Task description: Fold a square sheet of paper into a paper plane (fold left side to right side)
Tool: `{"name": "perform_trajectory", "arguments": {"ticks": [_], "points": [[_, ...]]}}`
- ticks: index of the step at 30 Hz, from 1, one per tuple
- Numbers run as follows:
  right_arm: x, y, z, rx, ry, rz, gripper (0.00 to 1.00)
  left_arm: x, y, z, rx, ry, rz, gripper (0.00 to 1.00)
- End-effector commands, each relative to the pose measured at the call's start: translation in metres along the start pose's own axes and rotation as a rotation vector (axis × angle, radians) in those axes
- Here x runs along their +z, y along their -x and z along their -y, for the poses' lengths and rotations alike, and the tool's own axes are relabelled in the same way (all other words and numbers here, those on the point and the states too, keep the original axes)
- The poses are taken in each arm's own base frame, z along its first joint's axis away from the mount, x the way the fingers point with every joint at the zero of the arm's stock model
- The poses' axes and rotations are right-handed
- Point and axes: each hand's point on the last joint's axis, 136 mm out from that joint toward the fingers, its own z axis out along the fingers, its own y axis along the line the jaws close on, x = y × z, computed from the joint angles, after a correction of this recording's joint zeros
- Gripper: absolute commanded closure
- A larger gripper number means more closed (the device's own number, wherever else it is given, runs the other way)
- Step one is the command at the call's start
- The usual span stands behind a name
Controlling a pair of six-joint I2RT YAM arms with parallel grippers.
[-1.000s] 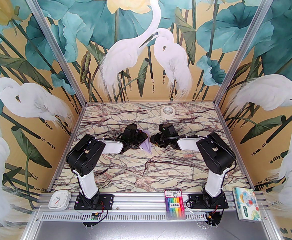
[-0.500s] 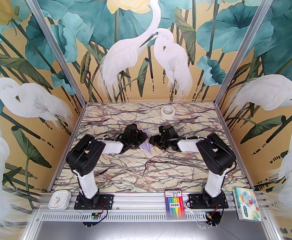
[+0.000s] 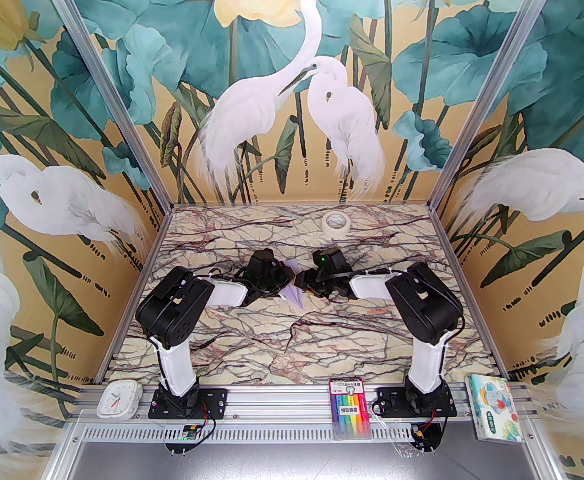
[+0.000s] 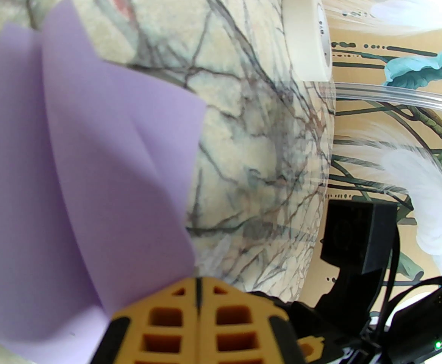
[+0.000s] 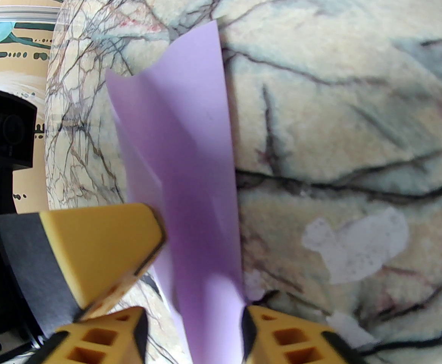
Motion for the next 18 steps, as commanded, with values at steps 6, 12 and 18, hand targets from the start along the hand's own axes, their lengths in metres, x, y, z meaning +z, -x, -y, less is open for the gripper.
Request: {"name": "perform_trajectory", "arguments": {"ticks": [6,12,18], "points": [[0.010,-0.011,0.015,-0.016,-0.064,-0.029,0.75,0.000,-0.004,0.020,0.017,-0.051,-0.019,1.00],[0.008,-0.010,0.018,-0.013,-0.082,-0.019,0.78,-0.007,0.001,0.027,0.041,-0.044,-0.003,0.98],[0.007,-0.009,0.021,-0.008,-0.090,-0.015,0.80,-0.018,0.007,0.029,0.062,-0.033,0.016,0.91]]}}
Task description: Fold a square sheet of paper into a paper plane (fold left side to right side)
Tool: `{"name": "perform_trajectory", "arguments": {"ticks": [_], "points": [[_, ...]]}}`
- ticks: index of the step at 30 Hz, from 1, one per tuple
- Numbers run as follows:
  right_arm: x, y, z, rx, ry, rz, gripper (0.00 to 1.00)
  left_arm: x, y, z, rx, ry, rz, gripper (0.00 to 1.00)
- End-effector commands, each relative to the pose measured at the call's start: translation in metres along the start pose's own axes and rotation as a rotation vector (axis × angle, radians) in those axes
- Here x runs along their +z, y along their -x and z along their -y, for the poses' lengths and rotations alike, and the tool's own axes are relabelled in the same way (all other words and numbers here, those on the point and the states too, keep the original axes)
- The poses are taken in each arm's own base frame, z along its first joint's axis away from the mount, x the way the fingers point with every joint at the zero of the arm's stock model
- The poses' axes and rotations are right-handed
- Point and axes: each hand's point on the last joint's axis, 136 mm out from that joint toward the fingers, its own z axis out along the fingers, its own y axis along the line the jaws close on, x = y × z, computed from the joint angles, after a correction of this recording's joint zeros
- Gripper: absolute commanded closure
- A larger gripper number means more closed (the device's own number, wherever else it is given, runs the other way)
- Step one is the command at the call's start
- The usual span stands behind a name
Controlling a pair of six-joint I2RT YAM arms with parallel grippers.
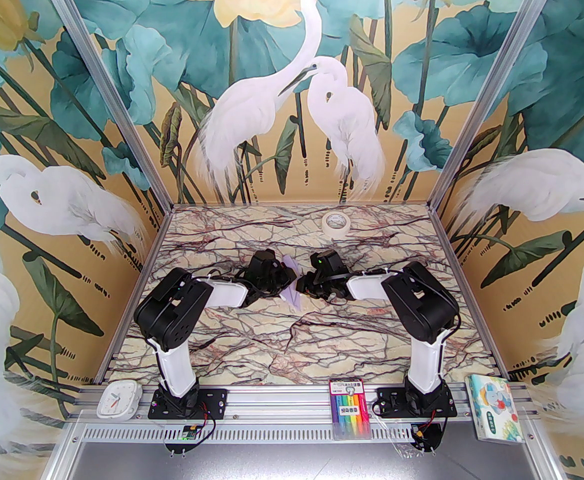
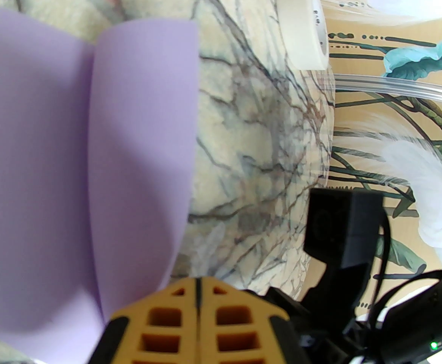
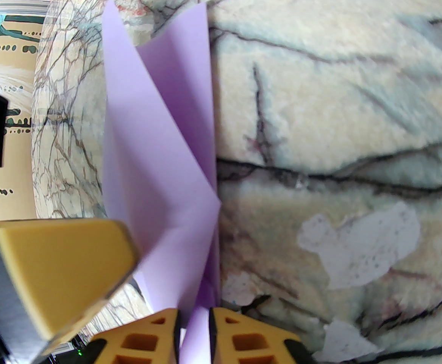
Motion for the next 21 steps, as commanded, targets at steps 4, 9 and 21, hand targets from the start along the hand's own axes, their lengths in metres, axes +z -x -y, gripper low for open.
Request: {"name": "perform_trajectory", "arguments": {"ticks": [4,9,21], "points": [[0.000,-0.001,0.014,0.012,-0.056,0.000,0.80,-0.019,0.017,0.017,0.058,-0.001,0.041,0.82],[-0.004,0.003,0.014,0.013,-0.048,0.009,0.79,-0.023,0.015,0.004,0.098,0.054,0.030,0.73],[-0.010,0.015,0.013,0.021,-0.032,0.023,0.80,-0.010,-0.010,-0.024,0.068,0.089,-0.058,0.81]]}}
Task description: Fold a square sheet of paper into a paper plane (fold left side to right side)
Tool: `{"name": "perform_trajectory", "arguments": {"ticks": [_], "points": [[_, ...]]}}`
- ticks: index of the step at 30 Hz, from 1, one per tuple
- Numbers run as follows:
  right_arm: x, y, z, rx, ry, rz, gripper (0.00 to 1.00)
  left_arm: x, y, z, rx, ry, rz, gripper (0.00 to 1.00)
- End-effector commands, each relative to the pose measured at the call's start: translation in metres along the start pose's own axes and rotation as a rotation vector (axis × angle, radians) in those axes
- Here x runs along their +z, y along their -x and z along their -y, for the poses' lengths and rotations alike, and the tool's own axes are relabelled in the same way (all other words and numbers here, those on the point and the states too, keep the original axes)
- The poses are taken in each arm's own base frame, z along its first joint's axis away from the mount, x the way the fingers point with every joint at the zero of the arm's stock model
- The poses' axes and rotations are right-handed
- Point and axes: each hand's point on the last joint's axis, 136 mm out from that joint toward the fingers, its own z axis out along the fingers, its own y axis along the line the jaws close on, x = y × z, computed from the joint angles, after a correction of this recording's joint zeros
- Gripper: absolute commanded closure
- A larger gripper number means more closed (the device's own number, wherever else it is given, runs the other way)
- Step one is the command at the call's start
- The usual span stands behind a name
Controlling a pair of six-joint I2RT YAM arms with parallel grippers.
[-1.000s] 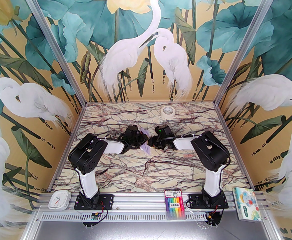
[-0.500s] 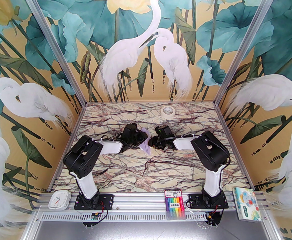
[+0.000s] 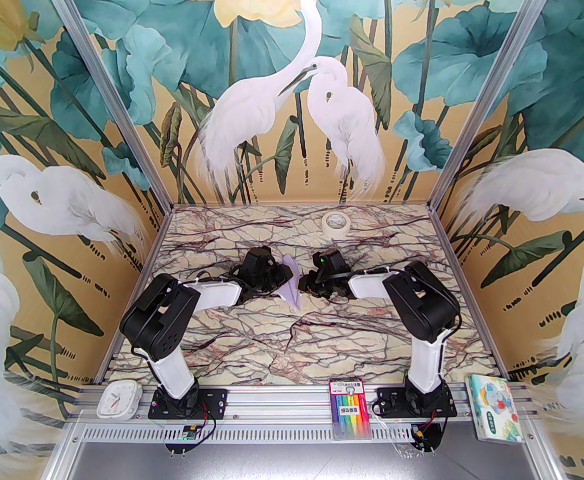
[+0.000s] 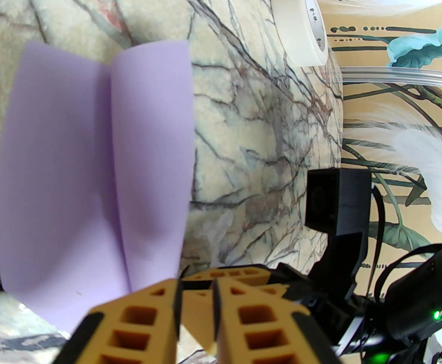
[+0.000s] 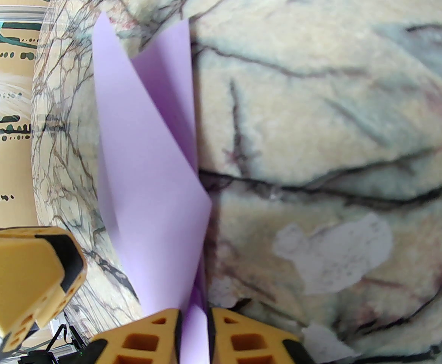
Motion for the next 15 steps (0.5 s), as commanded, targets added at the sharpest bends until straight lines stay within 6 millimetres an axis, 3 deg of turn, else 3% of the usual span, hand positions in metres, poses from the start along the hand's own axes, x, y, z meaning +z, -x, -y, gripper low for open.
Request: {"name": "perform_trajectory", "arguments": {"ticks": [1,15], "points": [[-0.004,0.006,0.004,-0.008,-0.025,0.009,0.80,0.010,-0.017,-0.016,0.001,0.033,-0.058,0.81],[-0.007,0.011,-0.005,-0.014,0.002,0.015,0.78,0.021,-0.029,-0.019,0.008,0.062,-0.086,0.81]]}}
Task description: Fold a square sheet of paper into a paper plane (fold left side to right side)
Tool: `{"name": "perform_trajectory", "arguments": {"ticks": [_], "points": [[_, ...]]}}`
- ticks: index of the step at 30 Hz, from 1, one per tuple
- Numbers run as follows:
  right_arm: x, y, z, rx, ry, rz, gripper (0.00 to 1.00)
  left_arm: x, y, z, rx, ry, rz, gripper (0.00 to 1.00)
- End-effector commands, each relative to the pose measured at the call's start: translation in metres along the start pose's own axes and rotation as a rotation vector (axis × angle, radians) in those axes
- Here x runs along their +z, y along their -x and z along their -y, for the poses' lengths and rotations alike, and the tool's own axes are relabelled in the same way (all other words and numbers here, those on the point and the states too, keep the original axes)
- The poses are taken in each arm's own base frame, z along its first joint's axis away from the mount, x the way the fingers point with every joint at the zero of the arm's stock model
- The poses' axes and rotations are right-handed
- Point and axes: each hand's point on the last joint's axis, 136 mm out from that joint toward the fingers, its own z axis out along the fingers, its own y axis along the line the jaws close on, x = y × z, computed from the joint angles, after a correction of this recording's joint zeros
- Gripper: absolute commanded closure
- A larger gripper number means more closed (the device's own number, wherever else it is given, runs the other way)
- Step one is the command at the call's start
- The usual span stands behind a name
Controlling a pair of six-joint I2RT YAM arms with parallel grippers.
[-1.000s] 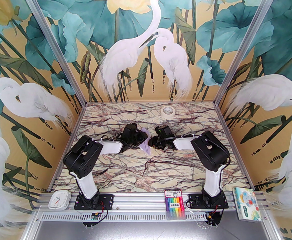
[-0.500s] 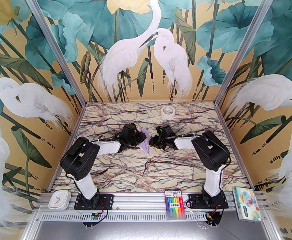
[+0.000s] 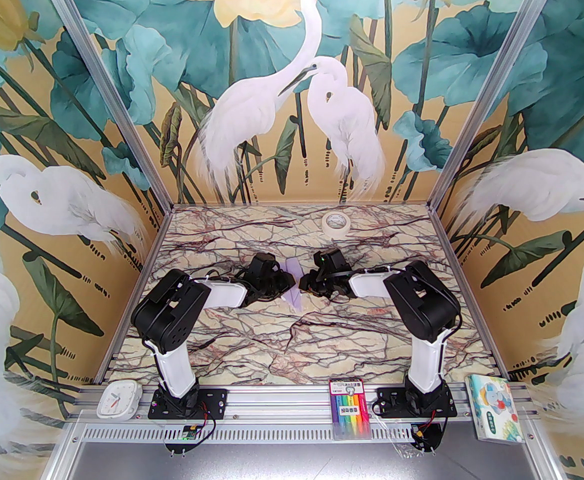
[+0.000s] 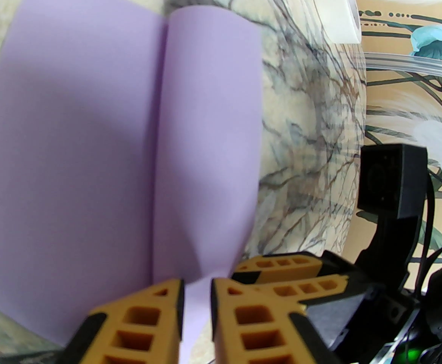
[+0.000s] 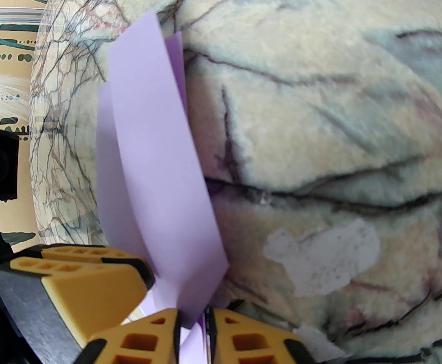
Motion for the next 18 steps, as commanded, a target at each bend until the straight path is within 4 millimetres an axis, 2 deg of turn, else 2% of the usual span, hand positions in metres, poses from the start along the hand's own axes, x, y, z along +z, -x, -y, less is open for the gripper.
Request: {"name": "perform_trajectory", "arguments": {"ticks": [1,8,18], "points": [[-0.008,0.010,-0.007,-0.018,0.017,0.022,0.77,0.003,-0.003,0.000,0.009,0.013,-0.015,0.81],[-0.020,0.028,-0.014,0.008,0.089,0.058,0.74,0.002,-0.002,0.002,0.010,0.013,-0.012,0.81],[-0.012,0.035,-0.011,0.039,0.124,0.037,0.75,0.002,-0.003,0.003,0.009,0.010,-0.013,0.81]]}}
